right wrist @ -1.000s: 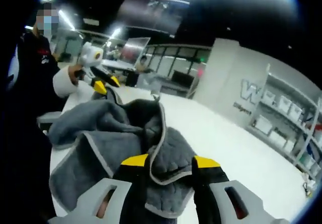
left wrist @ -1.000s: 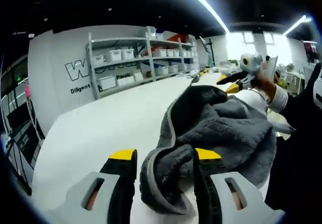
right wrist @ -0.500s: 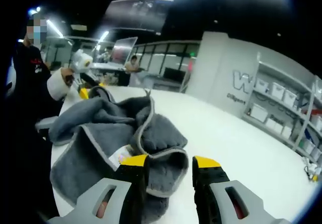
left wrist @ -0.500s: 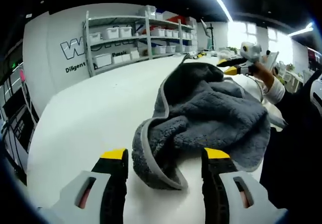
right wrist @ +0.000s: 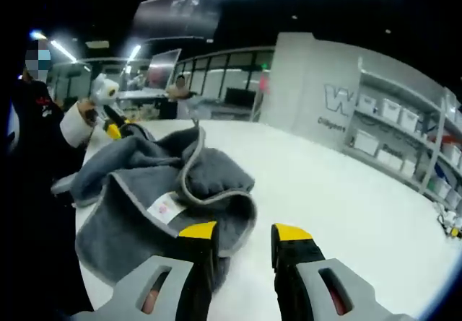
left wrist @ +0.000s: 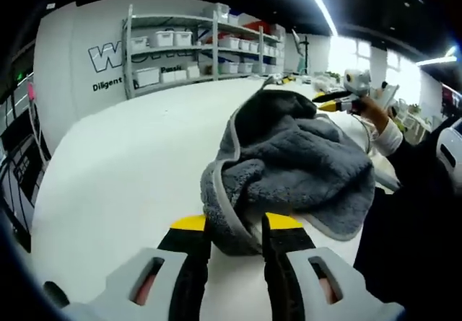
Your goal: Open the folded towel by lifting each exposed corner and separating the folded layers until the towel lies flat within the target outline without major curled edges
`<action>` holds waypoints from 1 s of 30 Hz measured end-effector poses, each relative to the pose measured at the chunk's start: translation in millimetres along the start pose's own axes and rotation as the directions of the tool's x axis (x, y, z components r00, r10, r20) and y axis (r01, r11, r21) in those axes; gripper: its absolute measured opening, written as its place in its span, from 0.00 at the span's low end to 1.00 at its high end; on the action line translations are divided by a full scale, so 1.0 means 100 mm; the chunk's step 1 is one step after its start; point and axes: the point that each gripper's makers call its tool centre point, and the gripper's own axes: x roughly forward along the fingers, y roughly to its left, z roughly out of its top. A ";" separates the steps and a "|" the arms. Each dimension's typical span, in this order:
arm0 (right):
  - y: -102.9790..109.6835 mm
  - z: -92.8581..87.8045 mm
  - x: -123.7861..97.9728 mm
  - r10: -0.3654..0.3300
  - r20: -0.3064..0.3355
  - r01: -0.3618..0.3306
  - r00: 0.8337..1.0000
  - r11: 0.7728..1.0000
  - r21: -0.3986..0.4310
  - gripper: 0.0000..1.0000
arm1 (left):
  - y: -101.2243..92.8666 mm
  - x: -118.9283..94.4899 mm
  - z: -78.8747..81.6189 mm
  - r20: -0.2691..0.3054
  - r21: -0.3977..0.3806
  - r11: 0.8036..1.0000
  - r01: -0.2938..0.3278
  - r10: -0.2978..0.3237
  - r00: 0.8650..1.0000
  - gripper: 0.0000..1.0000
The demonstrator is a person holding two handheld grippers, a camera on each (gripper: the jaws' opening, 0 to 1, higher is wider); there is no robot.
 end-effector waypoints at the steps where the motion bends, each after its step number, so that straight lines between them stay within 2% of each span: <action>1: 0.00 -0.03 0.00 0.002 -0.008 -0.002 1.000 1.000 -0.002 0.26 | 0.01 0.00 0.00 0.000 -0.007 1.000 0.002 -0.002 1.000 0.26; 8: 0.02 -0.15 0.05 0.020 -0.032 -0.020 0.999 1.000 -0.008 0.26 | -0.02 -0.01 -0.04 -0.016 -0.022 1.000 0.014 -0.014 1.000 0.26; 11: 0.03 -0.17 0.06 0.019 -0.044 -0.019 0.999 1.000 -0.003 0.26 | -0.04 -0.01 -0.06 -0.021 -0.029 0.999 0.024 -0.025 0.999 0.30; 15: 0.02 -0.16 0.03 0.012 -0.042 -0.013 0.999 1.000 -0.014 0.26 | -0.06 0.01 -0.15 -0.061 -0.031 0.999 0.029 -0.030 0.998 0.31; 21: 0.04 -0.17 0.04 0.010 -0.045 -0.011 0.999 1.000 -0.020 0.26 | -0.07 0.00 -0.19 -0.084 -0.095 0.995 0.030 -0.038 0.996 0.29; 30: 0.08 -0.18 0.02 0.008 -0.049 -0.009 0.999 1.000 -0.020 0.25 | -0.13 -0.05 -0.29 -0.131 -0.146 0.988 0.050 -0.070 0.989 0.25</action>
